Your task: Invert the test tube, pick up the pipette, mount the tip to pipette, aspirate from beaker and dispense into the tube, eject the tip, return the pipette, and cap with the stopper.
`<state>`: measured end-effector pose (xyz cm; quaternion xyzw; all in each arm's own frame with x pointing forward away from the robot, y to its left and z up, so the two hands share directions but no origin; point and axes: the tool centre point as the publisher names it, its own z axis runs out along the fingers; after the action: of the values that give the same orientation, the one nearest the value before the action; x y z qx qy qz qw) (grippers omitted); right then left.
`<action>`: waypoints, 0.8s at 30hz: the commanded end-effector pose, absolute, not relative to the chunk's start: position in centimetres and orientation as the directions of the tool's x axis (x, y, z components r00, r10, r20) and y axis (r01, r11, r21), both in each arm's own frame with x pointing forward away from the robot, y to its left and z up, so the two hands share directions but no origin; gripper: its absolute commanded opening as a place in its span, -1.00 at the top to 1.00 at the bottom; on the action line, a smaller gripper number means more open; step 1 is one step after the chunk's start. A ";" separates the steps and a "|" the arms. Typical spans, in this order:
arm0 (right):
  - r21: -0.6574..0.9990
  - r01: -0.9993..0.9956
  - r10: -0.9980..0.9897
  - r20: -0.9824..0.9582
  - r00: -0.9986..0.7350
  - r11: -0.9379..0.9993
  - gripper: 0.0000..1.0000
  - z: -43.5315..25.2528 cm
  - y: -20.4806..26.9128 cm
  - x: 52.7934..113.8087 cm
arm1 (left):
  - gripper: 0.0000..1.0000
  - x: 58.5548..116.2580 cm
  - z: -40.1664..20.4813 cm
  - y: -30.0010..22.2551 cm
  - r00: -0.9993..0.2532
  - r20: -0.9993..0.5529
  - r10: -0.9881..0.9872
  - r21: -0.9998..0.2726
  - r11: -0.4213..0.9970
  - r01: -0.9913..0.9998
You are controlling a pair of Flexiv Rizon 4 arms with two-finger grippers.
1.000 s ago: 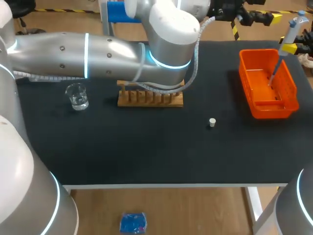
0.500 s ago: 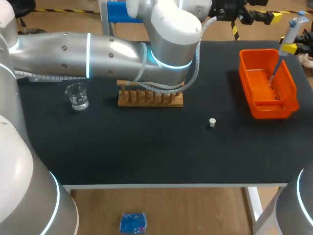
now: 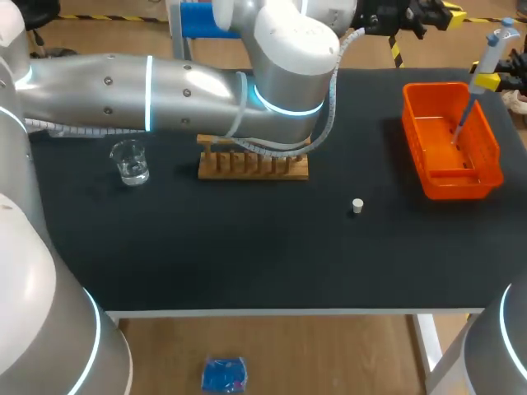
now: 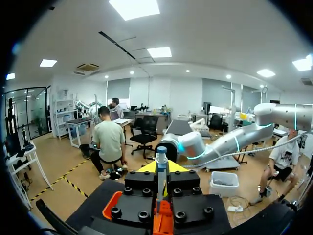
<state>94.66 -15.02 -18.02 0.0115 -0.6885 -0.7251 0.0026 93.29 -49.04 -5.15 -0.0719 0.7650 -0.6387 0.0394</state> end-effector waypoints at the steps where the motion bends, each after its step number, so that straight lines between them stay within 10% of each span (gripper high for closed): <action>1: 0.999 -0.012 -0.022 -0.013 -1.000 -0.049 1.00 -18.0 -15.1 94.7 | 1.00 93.3 -5.5 -49.2 -0.986 0.030 -0.162 -0.989 0.140 -0.054; 24: 0.999 -0.012 -0.022 -0.013 -1.000 -0.049 1.00 -18.0 -15.1 94.7 | 1.00 95.0 -5.9 -51.8 -0.991 0.010 -0.137 -0.989 0.143 -0.029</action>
<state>94.66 -15.01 -18.02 0.0116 -0.6885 -0.7251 0.0026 94.47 -50.89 -5.27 -0.0583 0.7679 -0.6367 0.0406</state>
